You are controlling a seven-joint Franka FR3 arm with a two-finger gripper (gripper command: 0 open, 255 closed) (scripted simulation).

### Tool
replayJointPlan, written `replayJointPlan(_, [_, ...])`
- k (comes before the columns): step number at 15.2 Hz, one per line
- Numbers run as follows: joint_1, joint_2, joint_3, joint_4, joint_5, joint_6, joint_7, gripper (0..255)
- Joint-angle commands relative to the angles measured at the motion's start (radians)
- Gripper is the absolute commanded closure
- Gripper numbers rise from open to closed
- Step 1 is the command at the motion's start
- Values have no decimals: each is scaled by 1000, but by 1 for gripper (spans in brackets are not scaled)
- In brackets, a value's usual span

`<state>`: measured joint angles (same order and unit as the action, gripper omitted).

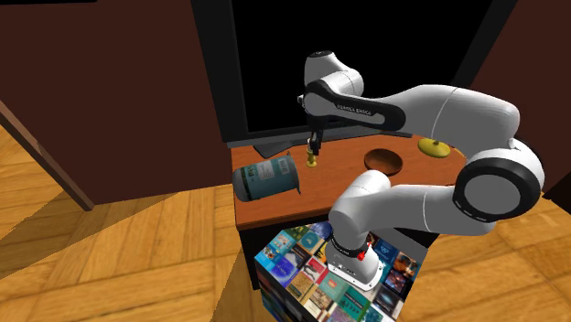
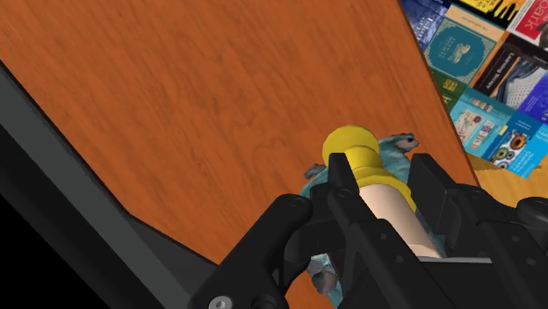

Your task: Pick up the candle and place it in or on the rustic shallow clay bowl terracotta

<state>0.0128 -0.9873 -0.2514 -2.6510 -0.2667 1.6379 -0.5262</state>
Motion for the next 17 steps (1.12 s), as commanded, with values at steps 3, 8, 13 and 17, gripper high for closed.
replayJointPlan(3, [-55,-48,-82,9,-79,-41,-97,255])
replayJointPlan(8, [-116,-77,-195,43,-185,-76,-224,255])
replayJointPlan(13, [-158,-71,-311,106,-283,-93,-350,255])
replayJointPlan(17, [-172,-47,-406,176,-354,-96,-448,255])
